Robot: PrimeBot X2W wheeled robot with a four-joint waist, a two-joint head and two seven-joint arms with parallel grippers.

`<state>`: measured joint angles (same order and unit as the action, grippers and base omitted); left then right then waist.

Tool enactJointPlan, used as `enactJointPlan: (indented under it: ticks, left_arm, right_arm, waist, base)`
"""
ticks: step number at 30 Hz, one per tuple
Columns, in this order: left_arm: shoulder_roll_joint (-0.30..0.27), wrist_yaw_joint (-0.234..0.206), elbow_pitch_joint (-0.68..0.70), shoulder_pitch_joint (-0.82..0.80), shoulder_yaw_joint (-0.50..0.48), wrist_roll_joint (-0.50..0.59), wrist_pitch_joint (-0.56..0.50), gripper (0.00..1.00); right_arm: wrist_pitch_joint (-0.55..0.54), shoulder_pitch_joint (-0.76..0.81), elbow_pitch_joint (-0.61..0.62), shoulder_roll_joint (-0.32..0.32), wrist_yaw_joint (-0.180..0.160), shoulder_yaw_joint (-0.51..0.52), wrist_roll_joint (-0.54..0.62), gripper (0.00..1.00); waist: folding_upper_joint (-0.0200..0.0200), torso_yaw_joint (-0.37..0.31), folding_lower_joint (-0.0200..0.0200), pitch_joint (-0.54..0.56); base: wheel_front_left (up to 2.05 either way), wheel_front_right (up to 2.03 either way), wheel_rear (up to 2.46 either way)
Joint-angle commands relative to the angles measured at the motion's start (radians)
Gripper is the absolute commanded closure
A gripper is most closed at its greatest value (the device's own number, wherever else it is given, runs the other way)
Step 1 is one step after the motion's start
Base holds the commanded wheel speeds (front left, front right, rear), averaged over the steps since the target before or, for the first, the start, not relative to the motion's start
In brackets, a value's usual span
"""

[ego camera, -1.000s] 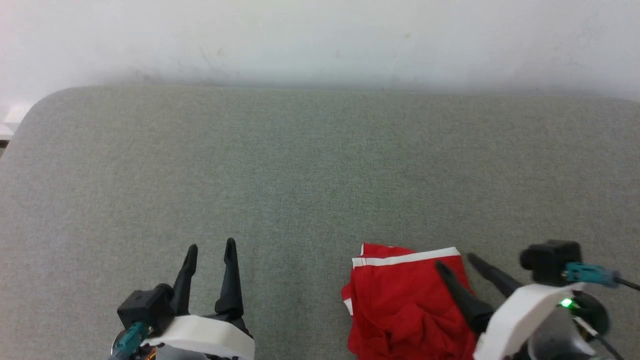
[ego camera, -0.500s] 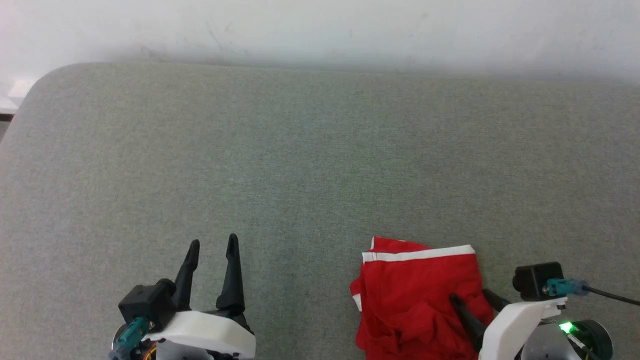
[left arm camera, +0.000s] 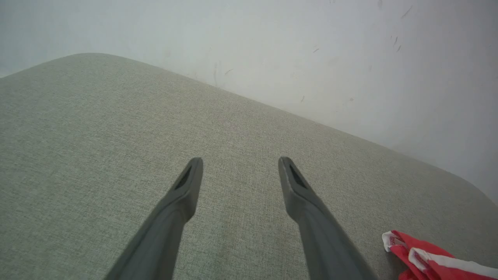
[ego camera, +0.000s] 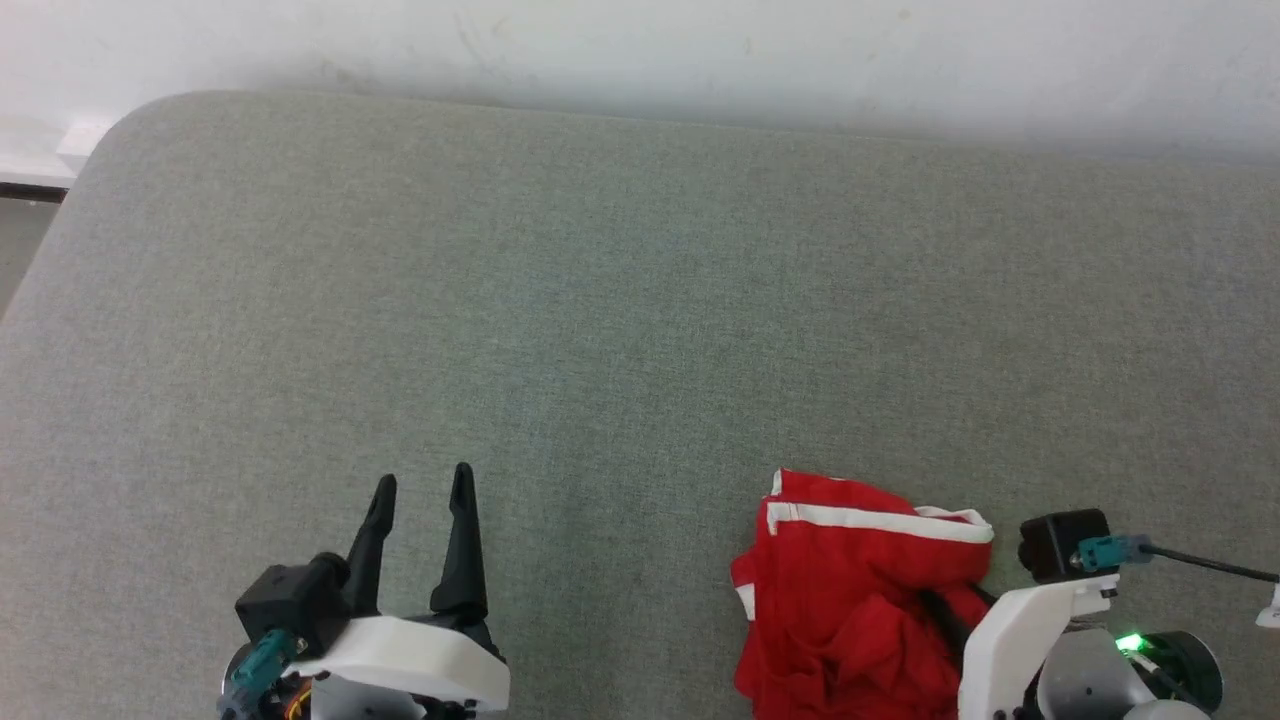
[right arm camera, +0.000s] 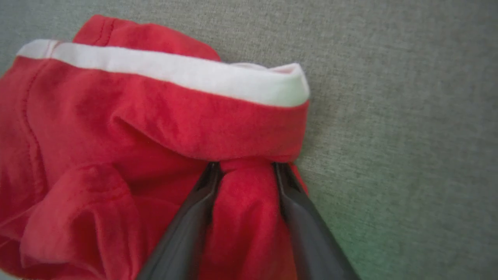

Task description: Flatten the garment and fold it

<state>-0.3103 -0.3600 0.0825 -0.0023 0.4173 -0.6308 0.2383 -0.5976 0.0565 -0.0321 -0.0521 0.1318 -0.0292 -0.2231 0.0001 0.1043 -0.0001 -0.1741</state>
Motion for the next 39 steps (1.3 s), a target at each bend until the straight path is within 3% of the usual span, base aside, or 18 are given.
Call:
enactJointPlan:
  ticks: [1,18,39]
  left_arm:
    - [0.000,0.009,-0.002,-0.013,-0.003,0.003,0.006,0.00]
    - [-0.010,-0.008,0.023,-0.010,-0.024,0.017,0.012,0.00]
    - [-0.067,-0.049,0.112,-0.115,-0.032,0.090,-0.031,0.00]
  right_arm:
    - [-0.020,0.008,-0.041,0.002,-0.001,0.003,-0.008,1.00]
    - [-0.003,-0.085,0.032,-0.007,-0.001,-0.003,0.021,1.00]
    - [-0.022,-0.349,-0.014,-0.294,-0.001,0.010,0.025,1.00]
  waist:
    - [-0.0001,-0.001,0.0001,0.000]
    - [-0.0001,-0.094,0.0001,0.017]
    - [-0.0001,-0.294,0.0001,-0.113]
  base:
    - [0.00,0.00,0.00]
    - [0.00,0.00,0.00]
    - [0.00,0.00,0.00]
